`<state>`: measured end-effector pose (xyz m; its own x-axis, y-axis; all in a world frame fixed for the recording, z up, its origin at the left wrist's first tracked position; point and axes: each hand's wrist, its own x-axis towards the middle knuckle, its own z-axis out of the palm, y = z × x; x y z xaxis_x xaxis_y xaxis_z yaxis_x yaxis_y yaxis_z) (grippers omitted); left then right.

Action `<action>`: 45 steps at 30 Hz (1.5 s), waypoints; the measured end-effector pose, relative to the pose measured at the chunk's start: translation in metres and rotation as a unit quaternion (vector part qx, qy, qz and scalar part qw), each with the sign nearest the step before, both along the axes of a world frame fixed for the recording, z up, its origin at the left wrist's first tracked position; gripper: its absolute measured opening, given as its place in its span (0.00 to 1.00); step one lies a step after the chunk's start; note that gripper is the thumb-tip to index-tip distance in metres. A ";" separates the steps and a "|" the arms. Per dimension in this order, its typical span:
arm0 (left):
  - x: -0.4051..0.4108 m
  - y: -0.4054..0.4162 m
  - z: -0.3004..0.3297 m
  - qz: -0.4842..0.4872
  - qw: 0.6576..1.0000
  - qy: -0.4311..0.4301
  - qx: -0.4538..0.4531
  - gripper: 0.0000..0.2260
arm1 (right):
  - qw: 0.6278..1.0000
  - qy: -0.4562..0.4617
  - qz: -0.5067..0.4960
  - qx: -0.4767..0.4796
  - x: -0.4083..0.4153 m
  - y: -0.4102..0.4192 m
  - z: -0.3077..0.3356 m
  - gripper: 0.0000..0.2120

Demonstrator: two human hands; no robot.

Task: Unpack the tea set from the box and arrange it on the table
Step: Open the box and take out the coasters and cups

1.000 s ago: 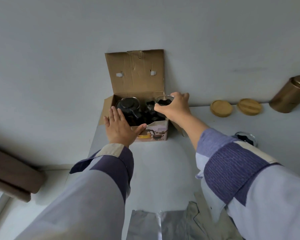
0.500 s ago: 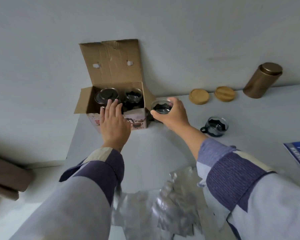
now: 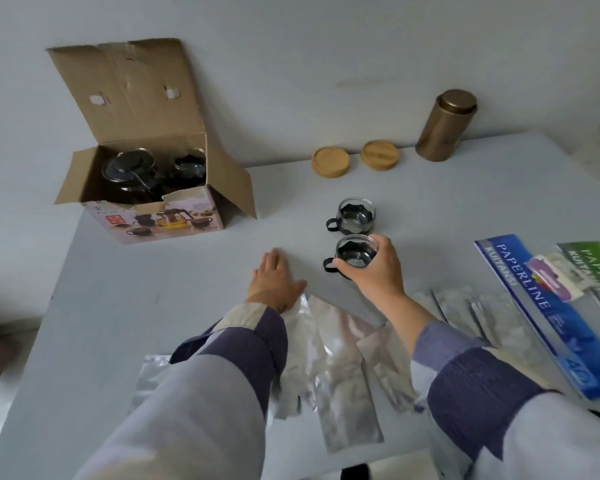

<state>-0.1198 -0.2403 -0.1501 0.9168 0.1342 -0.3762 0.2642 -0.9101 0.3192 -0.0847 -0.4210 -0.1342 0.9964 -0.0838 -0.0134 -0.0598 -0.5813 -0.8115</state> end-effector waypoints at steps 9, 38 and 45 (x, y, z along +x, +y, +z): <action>-0.001 -0.001 -0.005 0.006 1.000 0.008 0.025 0.38 | 1.000 0.005 -0.001 0.002 -0.001 -0.018 -0.016 0.38; 0.027 0.143 0.100 0.071 0.950 -0.303 0.014 0.12 | 0.951 -0.037 0.251 -0.178 0.060 0.156 0.088 0.21; 0.046 0.237 0.094 0.145 0.936 -0.299 0.113 0.20 | 0.944 -0.098 0.271 -0.161 0.086 0.259 0.094 0.22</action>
